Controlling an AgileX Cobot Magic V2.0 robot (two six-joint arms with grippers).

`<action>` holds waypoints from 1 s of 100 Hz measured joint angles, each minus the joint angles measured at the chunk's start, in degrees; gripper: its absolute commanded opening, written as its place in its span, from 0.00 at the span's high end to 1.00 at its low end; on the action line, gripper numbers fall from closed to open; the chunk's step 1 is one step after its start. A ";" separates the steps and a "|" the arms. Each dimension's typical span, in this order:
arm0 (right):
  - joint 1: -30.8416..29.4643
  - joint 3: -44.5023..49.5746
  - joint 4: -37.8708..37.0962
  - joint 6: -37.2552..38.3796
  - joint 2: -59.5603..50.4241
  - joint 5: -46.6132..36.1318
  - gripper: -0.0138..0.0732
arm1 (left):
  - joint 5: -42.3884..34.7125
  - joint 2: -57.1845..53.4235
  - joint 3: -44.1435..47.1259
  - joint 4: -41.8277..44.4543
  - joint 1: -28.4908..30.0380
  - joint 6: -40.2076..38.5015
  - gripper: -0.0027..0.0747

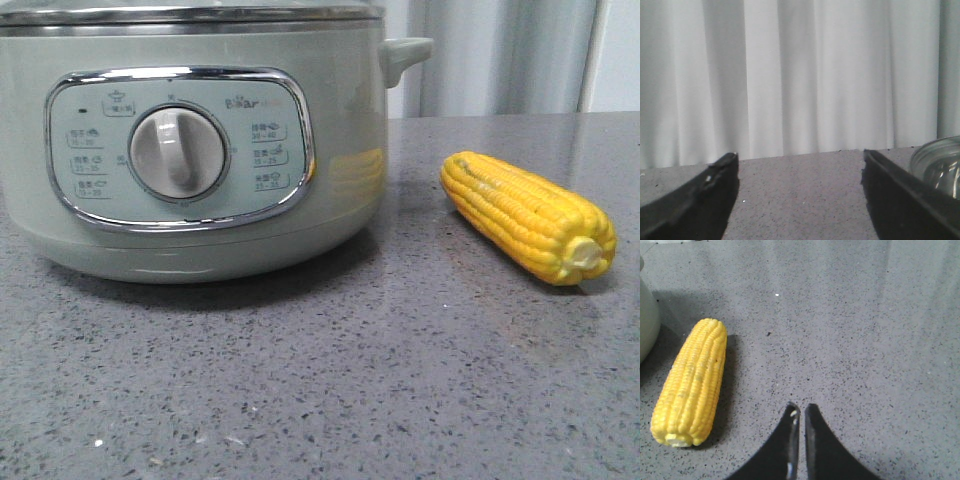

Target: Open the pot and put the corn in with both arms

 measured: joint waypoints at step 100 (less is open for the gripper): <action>0.00 0.62 0.20 0.00 0.00 -1.79 0.91 | -12.37 43.48 -24.87 -0.13 -31.45 0.00 0.31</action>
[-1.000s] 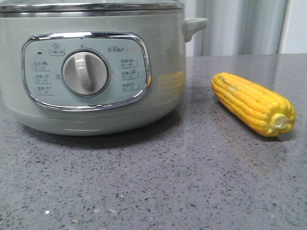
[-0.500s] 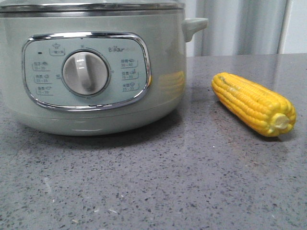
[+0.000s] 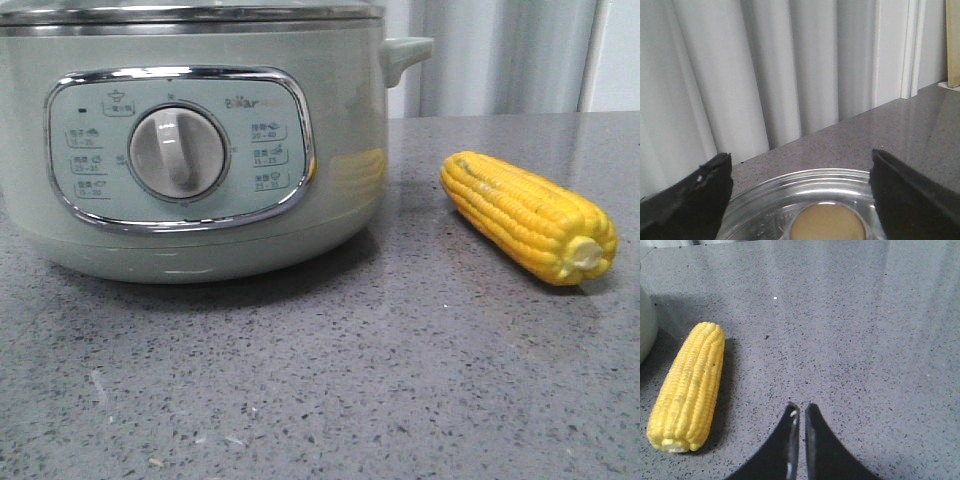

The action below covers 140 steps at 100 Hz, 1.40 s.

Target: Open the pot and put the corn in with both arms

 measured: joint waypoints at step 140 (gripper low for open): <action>0.00 0.00 0.09 0.00 0.00 -0.24 0.91 | -1.45 6.38 -1.43 -0.05 -0.61 -0.66 0.91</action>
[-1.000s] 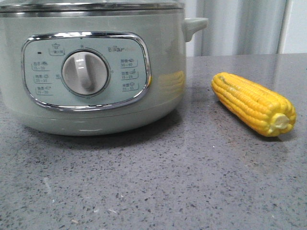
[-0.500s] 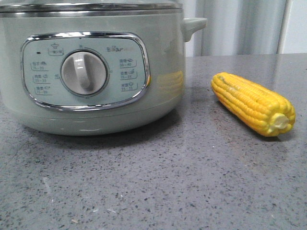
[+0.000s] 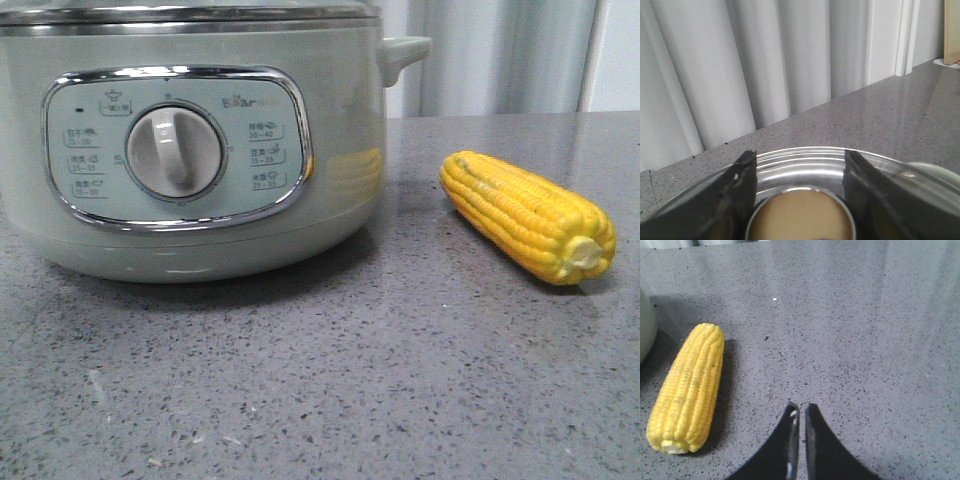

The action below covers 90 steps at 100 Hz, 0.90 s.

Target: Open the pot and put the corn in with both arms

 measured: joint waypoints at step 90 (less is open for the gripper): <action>0.00 0.00 0.00 0.00 0.00 -0.21 0.91 | 14.26 -26.55 -3.93 0.03 9.96 0.19 0.91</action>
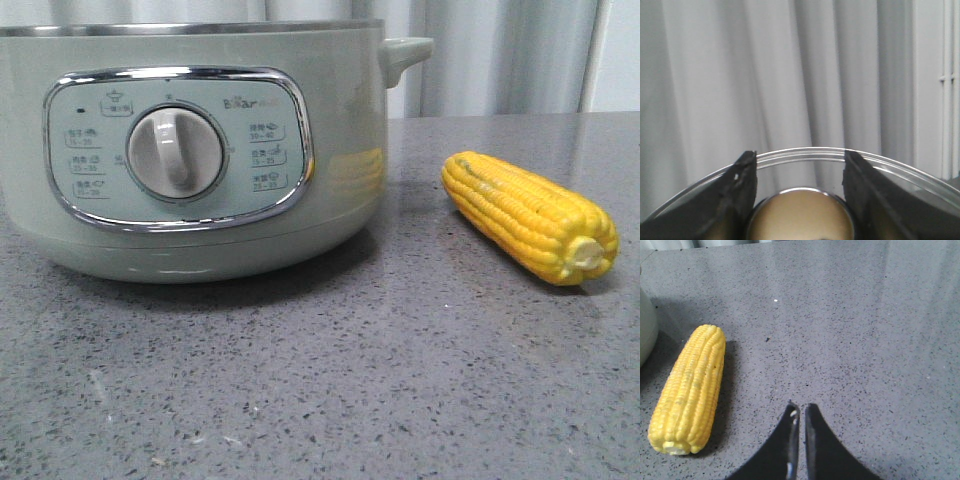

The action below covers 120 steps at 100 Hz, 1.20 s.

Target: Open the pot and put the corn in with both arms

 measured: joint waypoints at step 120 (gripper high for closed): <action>0.00 0.00 0.00 0.00 0.00 0.00 0.91 | -9.80 -23.03 47.30 -0.27 24.94 -1.03 0.99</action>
